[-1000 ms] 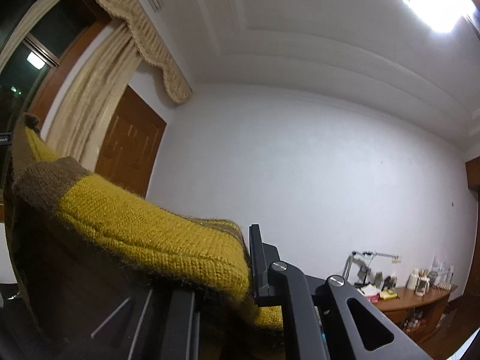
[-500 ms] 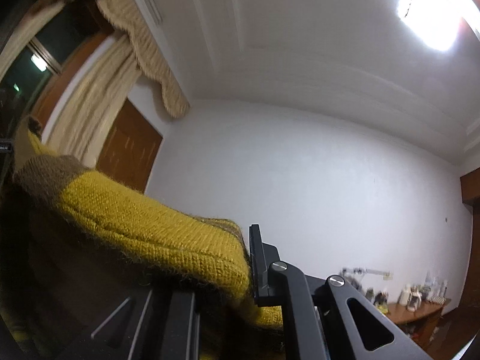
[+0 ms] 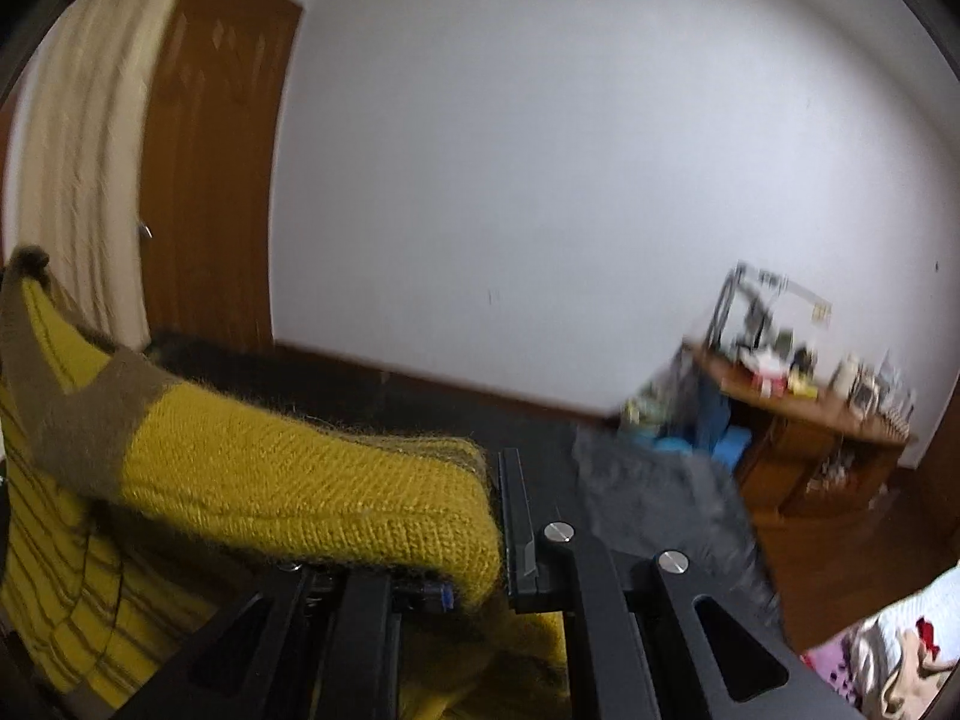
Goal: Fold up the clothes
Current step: 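Lower the sweater onto the black sheet with both grippers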
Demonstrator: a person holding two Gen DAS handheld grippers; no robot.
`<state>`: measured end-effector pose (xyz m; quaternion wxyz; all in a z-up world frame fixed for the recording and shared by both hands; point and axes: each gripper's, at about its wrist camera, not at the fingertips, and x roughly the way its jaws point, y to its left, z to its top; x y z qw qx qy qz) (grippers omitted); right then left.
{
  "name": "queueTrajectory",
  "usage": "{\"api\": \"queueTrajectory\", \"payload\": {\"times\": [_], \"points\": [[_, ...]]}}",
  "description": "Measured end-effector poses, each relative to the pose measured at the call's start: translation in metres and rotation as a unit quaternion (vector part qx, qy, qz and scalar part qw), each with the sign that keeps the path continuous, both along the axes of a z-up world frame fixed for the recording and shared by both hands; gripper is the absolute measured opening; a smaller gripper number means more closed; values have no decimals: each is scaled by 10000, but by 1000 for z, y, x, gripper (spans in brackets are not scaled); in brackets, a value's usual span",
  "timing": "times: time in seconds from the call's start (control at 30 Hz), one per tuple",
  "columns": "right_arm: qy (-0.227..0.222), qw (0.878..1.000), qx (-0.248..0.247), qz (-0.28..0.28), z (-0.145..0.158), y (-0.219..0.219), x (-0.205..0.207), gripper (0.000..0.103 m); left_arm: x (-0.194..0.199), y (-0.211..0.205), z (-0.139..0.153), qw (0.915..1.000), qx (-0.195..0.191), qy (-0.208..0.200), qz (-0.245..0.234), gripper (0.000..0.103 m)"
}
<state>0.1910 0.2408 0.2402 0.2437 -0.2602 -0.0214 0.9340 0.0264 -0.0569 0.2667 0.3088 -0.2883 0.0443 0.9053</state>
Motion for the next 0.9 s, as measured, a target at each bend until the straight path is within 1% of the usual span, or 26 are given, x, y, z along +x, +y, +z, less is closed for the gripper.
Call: {"api": "queueTrajectory", "payload": {"times": [0.03,0.17,0.33,0.43,0.5,0.57,0.6,0.67,0.77,0.83,0.9], "points": [[-157,9998,-90,-55,-18,9,-5,9,-11,8,-13,9999,-70,-126,13,20],[-635,9962,-516,-295,-64,40,-35,9,-53,38,-66,9975,-380,-597,51,20],[-1195,9868,-1030,-358,-93,63,-73,10,-95,59,-111,9919,-676,-1069,73,20],[-1572,9774,-1362,-385,-112,76,-97,10,-117,72,-140,9858,-930,-1399,50,20],[-1700,9712,-1633,-355,-126,83,-107,10,-128,83,-159,9814,-1097,-1575,-3,20],[-1787,9676,-1741,-401,-136,86,-113,10,-138,92,-177,9766,-1250,-1747,-16,20],[-1829,9657,-1792,-425,-141,87,-117,12,-142,95,-184,9745,-1295,-1832,-6,20],[-1902,9641,-1791,-467,-147,88,-121,16,-151,100,-198,9707,-1327,-2001,30,20],[-1792,9609,-2035,-559,-150,96,-123,17,-163,103,-211,9666,-1268,-2225,108,20],[-1523,9539,-2492,-690,-149,111,-121,18,-170,106,-214,9649,-1219,-2323,153,21],[-1269,9428,-2969,-830,-148,126,-121,20,-177,109,-217,9628,-1196,-2416,199,25]]}}
